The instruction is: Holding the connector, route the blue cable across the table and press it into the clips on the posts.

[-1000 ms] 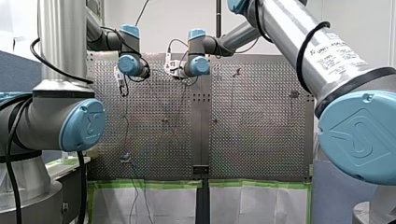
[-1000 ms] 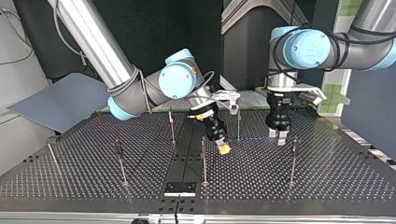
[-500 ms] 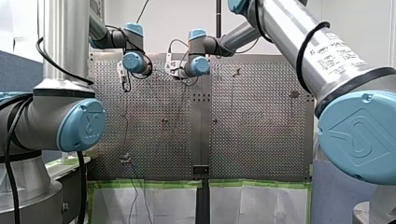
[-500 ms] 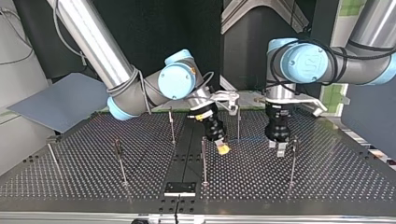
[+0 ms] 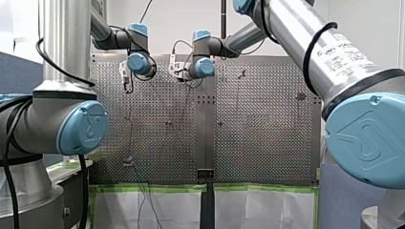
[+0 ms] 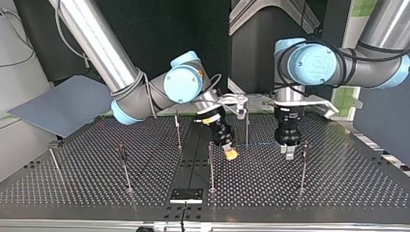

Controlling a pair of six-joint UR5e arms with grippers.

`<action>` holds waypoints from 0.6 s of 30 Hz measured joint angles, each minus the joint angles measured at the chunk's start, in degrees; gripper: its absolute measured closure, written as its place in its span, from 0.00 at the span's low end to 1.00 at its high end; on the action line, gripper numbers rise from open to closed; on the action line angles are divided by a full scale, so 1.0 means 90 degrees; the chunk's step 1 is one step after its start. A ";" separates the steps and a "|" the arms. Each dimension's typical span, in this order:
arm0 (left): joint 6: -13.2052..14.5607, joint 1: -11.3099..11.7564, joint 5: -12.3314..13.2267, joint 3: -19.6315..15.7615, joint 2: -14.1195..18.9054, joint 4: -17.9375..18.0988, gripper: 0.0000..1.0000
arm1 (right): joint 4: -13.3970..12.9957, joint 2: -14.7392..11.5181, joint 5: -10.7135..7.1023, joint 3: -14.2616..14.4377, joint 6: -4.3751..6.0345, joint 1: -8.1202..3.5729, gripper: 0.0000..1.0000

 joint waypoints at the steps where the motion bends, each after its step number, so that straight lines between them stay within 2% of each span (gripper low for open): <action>1: 0.0004 -0.0010 -0.0006 0.0000 0.0000 -0.0009 0.86 | 0.0002 -0.0001 0.0000 -0.0001 0.0000 0.0000 1.00; 2: 0.0009 -0.0020 -0.0017 0.0000 0.0000 -0.0021 0.97 | 0.0003 -0.0001 0.0000 -0.0001 0.0000 0.0000 1.00; 3: 0.0014 -0.0033 -0.0044 -0.0001 0.0000 -0.0040 1.00 | 0.0005 -0.0001 0.0000 0.0000 0.0000 0.0000 1.00; 12: -0.0010 -0.0113 -0.0400 -0.0155 0.0000 -0.0260 1.00 | 0.0035 -0.0003 0.0000 0.0004 0.0000 0.0001 1.00; 18: 0.0025 -0.0197 -0.0486 -0.0431 0.0002 -0.0384 1.00 | 0.0090 0.0001 0.0006 0.0075 0.0000 0.0006 1.00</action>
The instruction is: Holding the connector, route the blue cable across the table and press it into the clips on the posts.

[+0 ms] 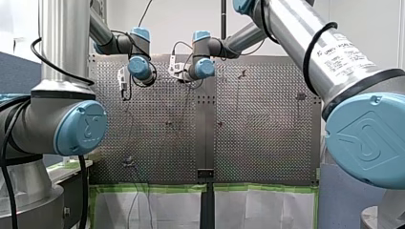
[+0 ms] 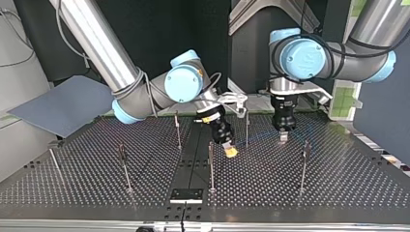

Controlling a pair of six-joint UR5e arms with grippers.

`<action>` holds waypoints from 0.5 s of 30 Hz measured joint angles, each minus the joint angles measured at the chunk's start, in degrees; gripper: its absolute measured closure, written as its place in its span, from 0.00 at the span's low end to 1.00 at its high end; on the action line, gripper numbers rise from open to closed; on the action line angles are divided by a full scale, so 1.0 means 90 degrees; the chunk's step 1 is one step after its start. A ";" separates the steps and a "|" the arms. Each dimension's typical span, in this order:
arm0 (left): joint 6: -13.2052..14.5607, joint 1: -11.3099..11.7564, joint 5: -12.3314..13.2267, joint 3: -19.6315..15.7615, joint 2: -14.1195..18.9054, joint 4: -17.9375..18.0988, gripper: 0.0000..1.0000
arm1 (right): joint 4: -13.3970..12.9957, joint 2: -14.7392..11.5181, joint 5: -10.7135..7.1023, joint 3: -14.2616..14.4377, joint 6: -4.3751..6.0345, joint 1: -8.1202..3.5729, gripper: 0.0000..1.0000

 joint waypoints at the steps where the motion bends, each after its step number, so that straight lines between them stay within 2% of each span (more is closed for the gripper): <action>1: 0.0018 -0.0017 -0.0014 -0.0050 -0.0001 -0.0021 1.00 | 0.0003 0.0001 0.0001 0.0031 -0.0003 0.0001 1.00; 6: 0.0044 -0.0105 -0.0079 -0.0332 -0.0001 0.0039 1.00 | 0.0002 0.0003 0.0003 0.0264 -0.0030 -0.0003 1.00; 15: -0.0195 -0.0183 -0.0088 -0.0816 -0.0055 0.0486 1.00 | 0.0010 0.0004 0.0001 0.0739 -0.0070 -0.0006 1.00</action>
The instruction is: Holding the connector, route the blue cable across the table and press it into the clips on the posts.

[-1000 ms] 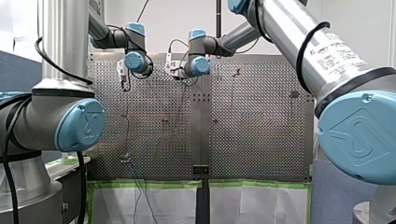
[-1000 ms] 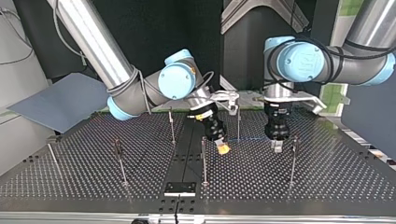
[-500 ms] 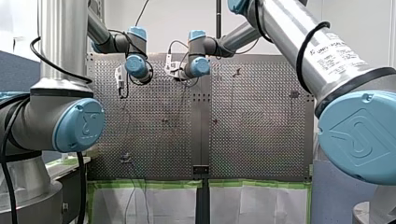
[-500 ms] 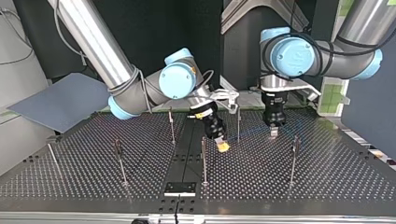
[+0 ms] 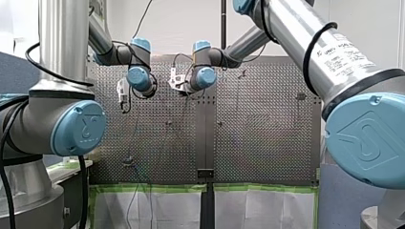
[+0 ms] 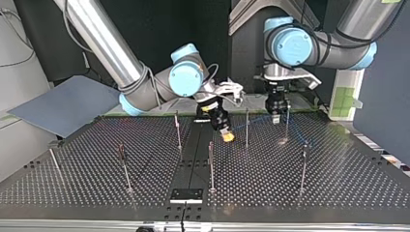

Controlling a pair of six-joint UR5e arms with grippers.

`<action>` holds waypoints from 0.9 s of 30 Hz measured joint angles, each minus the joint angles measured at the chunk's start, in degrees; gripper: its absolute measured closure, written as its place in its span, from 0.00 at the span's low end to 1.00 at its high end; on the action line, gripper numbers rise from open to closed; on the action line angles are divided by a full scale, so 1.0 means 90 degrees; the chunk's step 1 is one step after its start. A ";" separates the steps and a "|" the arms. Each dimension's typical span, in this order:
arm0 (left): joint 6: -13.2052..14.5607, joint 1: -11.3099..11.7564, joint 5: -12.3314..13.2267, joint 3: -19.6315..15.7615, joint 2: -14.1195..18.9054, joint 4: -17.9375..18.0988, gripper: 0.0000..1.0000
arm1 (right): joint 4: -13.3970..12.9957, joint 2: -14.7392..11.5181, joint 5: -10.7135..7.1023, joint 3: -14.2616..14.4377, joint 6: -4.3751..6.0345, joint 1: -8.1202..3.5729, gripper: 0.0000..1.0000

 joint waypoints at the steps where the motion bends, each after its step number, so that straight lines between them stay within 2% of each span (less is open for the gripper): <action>1: -0.0005 -0.0005 -0.0002 -0.0047 -0.0028 0.0047 1.00 | 0.0002 -0.0001 0.0000 0.0049 -0.0010 0.0000 1.00; 10: -0.0087 -0.0055 -0.0011 -0.0501 -0.0490 0.0493 1.00 | -0.0018 0.0000 0.0018 0.0482 -0.0069 -0.0011 1.00; 20: -0.0168 -0.0065 0.0068 -0.0606 -0.0832 0.0840 1.00 | -0.0056 0.0001 0.0042 0.0943 -0.0145 -0.0082 1.00; 27: -0.0273 -0.0043 0.0189 -0.0675 -0.1174 0.1254 1.00 | -0.0237 0.0008 0.0052 0.1250 -0.0170 -0.0135 1.00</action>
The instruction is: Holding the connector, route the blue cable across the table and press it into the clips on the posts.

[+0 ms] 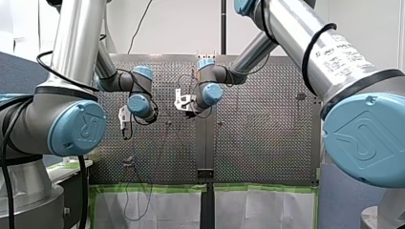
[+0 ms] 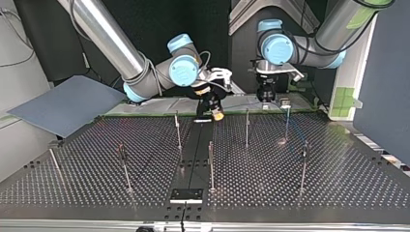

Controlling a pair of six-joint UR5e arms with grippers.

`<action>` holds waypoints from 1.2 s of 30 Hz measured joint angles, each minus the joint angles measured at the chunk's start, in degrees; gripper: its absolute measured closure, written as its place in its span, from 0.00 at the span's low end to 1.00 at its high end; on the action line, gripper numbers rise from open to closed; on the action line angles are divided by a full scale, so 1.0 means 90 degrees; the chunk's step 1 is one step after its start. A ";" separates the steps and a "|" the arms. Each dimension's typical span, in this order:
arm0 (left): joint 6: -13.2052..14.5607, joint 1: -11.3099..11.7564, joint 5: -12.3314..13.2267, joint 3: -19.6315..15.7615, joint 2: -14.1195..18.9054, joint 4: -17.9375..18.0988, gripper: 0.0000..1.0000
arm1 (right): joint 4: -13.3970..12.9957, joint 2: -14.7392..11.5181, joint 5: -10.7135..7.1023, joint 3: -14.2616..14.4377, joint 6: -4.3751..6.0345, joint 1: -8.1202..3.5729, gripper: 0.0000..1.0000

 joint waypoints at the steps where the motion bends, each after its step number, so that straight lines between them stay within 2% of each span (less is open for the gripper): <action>1: -0.0001 0.0004 0.0016 -0.0007 -0.0045 0.0044 1.00 | -0.0041 0.0001 0.0000 0.0042 0.0008 -0.0011 1.00; 9: 0.0003 0.0045 0.0048 -0.0020 -0.0454 0.0396 1.00 | -0.0276 0.0073 -0.0028 0.0179 0.0016 -0.0103 1.00; 13: -0.0021 0.0098 0.0096 -0.0021 -0.0524 0.0530 1.00 | -0.0293 0.0244 -0.0034 0.0182 -0.0015 -0.0130 1.00; 18: -0.0051 0.0186 0.0296 -0.0020 -0.0538 0.0682 1.00 | -0.0428 0.0386 -0.0052 0.0184 0.0013 -0.0173 1.00; 27: -0.0232 0.0344 0.0682 0.0013 -0.0656 0.0896 1.00 | -0.0593 0.0416 -0.0085 0.0184 0.0064 -0.0270 1.00; 36: -0.0243 0.0419 0.0741 0.0237 -0.1100 0.1134 1.00 | -0.0736 0.0429 -0.0118 0.0184 0.0098 -0.0318 1.00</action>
